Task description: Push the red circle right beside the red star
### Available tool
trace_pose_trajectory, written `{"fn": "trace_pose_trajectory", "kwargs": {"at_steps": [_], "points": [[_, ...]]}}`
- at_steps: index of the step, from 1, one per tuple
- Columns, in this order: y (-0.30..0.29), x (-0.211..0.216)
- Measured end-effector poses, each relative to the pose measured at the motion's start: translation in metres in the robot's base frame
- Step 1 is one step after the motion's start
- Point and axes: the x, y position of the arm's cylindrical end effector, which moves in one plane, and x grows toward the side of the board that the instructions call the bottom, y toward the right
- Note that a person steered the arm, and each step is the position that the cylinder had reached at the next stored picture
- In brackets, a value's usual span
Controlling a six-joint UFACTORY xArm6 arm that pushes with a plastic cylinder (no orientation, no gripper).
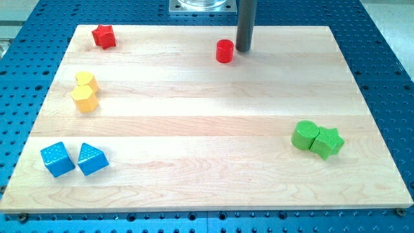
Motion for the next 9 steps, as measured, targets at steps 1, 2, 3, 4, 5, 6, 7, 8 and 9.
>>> {"fn": "trace_pose_trajectory", "kwargs": {"at_steps": [1, 2, 3, 4, 5, 6, 7, 8, 9], "points": [[-0.005, 0.018], [-0.059, 0.026], [-0.079, 0.016], [-0.078, 0.015], [-0.073, 0.013], [-0.142, -0.014], [-0.179, -0.02], [-0.191, 0.009], [-0.23, -0.025]]}}
